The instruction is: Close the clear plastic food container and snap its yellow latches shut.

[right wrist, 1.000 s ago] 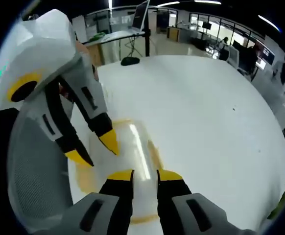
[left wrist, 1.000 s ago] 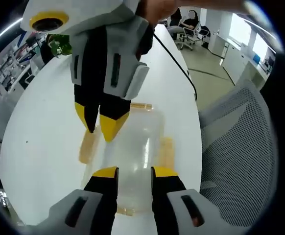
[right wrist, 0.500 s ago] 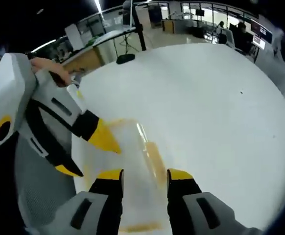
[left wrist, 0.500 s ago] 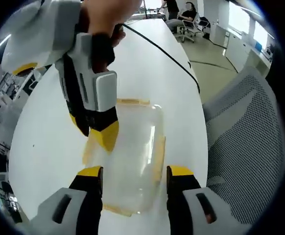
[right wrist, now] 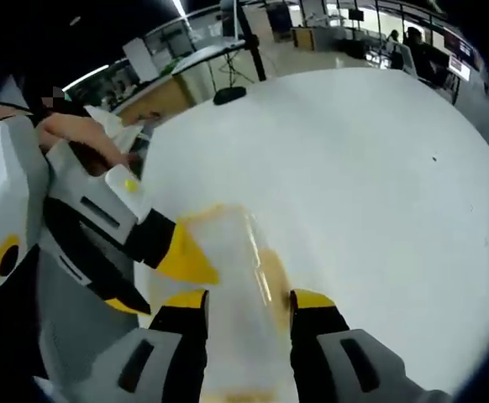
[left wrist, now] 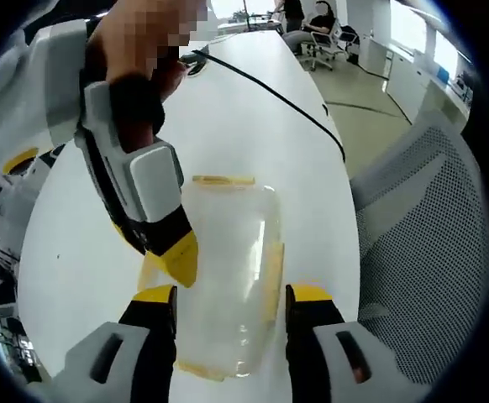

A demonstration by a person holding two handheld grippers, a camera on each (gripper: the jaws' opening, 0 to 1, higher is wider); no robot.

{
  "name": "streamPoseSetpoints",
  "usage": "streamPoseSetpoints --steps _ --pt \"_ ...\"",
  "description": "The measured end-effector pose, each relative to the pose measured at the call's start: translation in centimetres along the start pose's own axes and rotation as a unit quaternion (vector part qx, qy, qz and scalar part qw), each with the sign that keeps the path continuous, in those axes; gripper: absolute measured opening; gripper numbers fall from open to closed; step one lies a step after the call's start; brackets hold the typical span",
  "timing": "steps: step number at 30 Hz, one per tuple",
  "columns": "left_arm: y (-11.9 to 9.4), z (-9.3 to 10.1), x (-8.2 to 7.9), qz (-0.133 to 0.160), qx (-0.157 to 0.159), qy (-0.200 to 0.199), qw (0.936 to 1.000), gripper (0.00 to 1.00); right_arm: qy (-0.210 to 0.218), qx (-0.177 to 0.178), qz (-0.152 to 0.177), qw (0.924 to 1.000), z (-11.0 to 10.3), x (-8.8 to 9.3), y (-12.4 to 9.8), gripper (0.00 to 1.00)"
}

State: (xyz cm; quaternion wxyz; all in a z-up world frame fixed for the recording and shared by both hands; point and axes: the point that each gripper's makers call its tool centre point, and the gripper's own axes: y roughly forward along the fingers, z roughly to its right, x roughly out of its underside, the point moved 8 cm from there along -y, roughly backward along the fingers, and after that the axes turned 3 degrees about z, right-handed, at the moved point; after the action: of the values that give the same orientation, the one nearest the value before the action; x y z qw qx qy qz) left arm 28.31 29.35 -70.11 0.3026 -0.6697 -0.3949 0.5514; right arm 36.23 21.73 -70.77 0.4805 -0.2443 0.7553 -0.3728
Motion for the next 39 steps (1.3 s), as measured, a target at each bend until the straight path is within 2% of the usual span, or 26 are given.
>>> streamPoseSetpoints --steps 4,8,16,21,22,23,30,34,39 --pt "0.5 0.0 -0.2 0.0 -0.005 0.02 0.9998 0.53 0.004 -0.013 -0.01 0.9999 0.3 -0.2 0.2 0.37" --pt "0.7 -0.1 -0.2 0.002 -0.011 0.021 0.9997 0.54 0.0 -0.025 -0.023 0.9994 0.3 -0.4 0.3 0.37" --pt "0.8 0.3 -0.3 0.003 -0.017 0.0 0.9999 0.52 -0.019 -0.048 -0.058 0.997 0.3 -0.7 0.6 0.33" --pt "0.8 0.3 -0.2 0.004 -0.018 -0.003 0.9998 0.52 -0.016 -0.051 -0.077 0.9956 0.4 -1.0 0.8 0.31" --pt "0.8 0.0 -0.4 0.005 -0.024 0.0 0.9997 0.52 -0.019 -0.09 -0.083 0.9923 -0.1 -1.0 0.9 0.29" --pt "0.7 0.3 -0.6 0.001 -0.018 -0.005 0.9998 0.52 -0.012 -0.068 -0.089 0.9937 0.2 -1.2 0.6 0.28" --pt "0.6 0.4 -0.4 -0.004 -0.029 -0.016 0.9995 0.49 -0.011 -0.07 -0.097 0.9927 0.3 -1.1 0.4 0.27" --pt "0.5 0.4 -0.2 0.004 -0.029 -0.013 0.9995 0.49 -0.013 -0.065 -0.084 0.9943 0.4 -0.8 0.3 0.28" --pt "0.7 1.0 -0.4 0.0 -0.035 -0.009 0.9993 0.49 -0.016 -0.063 -0.077 0.9949 0.2 -0.5 0.3 0.29"
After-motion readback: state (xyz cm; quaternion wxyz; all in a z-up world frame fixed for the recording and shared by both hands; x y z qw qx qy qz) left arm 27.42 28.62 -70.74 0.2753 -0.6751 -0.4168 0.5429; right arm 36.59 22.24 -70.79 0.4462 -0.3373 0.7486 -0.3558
